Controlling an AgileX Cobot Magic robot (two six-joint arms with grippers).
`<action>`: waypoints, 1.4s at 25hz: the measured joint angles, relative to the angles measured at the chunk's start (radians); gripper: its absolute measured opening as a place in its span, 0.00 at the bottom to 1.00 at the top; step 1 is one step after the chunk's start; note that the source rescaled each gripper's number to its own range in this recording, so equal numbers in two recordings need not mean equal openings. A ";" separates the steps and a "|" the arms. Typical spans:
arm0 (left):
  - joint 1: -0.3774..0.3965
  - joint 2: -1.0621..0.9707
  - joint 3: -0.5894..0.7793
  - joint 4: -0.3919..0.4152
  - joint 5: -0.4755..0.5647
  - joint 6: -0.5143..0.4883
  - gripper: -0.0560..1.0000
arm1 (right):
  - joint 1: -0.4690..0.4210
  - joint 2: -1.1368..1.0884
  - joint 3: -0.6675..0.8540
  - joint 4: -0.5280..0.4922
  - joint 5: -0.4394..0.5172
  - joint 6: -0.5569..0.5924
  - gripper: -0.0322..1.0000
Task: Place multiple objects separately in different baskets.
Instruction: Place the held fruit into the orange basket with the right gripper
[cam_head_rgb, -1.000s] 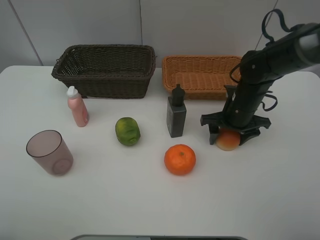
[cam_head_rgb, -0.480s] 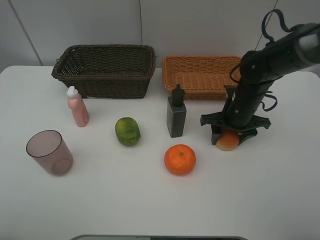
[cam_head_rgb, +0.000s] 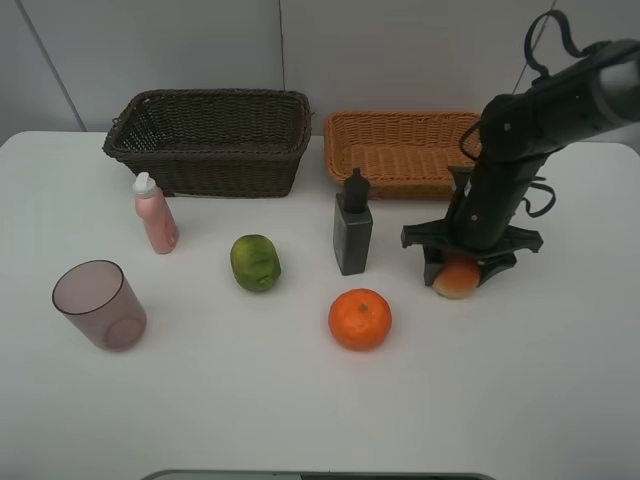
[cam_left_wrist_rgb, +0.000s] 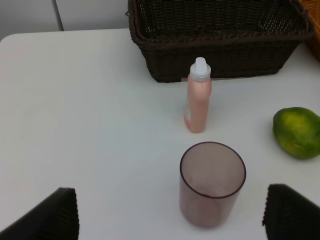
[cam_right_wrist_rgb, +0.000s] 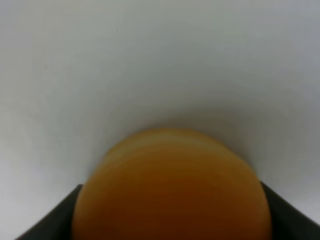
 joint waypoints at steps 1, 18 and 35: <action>0.000 0.000 0.000 0.000 0.000 0.000 0.95 | 0.000 -0.010 -0.016 -0.004 0.021 0.000 0.41; 0.000 0.000 0.000 0.000 0.000 0.000 0.95 | -0.026 -0.036 -0.510 -0.054 0.320 -0.128 0.41; 0.000 0.000 0.000 0.000 0.000 0.000 0.95 | -0.096 0.265 -0.820 -0.092 0.179 -0.208 0.41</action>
